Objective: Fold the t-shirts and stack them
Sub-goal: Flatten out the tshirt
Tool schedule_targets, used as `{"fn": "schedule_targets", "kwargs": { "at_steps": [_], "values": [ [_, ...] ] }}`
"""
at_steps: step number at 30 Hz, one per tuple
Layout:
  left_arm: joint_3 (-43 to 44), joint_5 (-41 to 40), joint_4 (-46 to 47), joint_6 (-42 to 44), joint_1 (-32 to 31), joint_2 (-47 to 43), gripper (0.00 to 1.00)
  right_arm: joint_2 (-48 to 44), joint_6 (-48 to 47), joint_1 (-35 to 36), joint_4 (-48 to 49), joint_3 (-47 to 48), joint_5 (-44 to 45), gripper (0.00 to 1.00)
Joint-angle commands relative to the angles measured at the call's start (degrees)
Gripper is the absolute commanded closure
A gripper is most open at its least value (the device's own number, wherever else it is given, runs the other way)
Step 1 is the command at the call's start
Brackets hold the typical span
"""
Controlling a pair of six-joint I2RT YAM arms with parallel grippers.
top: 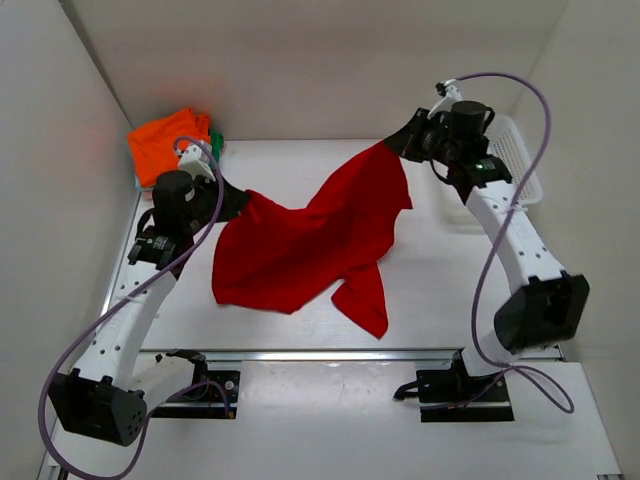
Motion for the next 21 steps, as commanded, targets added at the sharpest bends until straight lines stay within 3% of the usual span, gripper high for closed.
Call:
{"fn": "schedule_targets", "kwargs": {
  "at_steps": [1, 7, 10, 12, 14, 16, 19, 21],
  "values": [
    [6.1, -3.3, -6.3, 4.6, 0.7, 0.1, 1.00, -7.7, -3.6, -0.6, -4.7, 0.8, 2.5, 1.00],
    [22.1, -12.6, -9.1, 5.0, 2.9, -1.4, 1.00, -21.9, -5.2, -0.3, -5.0, 1.7, 3.9, 1.00],
    [32.2, -13.1, -13.3, 7.4, 3.6, 1.6, 1.00, -24.6, -6.6, 1.8, -8.4, 5.7, 7.1, 1.00],
    [43.8, -14.8, -19.9, 9.2, 3.2, 5.1, 1.00, -25.7, -7.9, 3.4, -11.7, 9.9, 9.0, 1.00],
    [48.7, -15.2, -22.1, 10.3, 3.1, 8.4, 1.00, -25.1, -7.3, 1.8, -13.6, 13.4, 5.2, 1.00],
    [49.6, -14.1, -22.0, 9.8, 4.0, 9.7, 1.00, -21.4, -6.4, -1.7, -14.9, 17.2, 0.0, 1.00],
    [49.3, -13.5, -22.3, 10.3, 4.7, 12.9, 1.00, -16.9, -10.7, 2.1, -21.3, 23.4, 5.1, 1.00],
    [47.4, -11.9, -22.9, 11.5, 5.8, 16.5, 1.00, -14.0, -11.5, 1.3, -20.6, 22.5, 1.3, 1.00]
  ]
}}
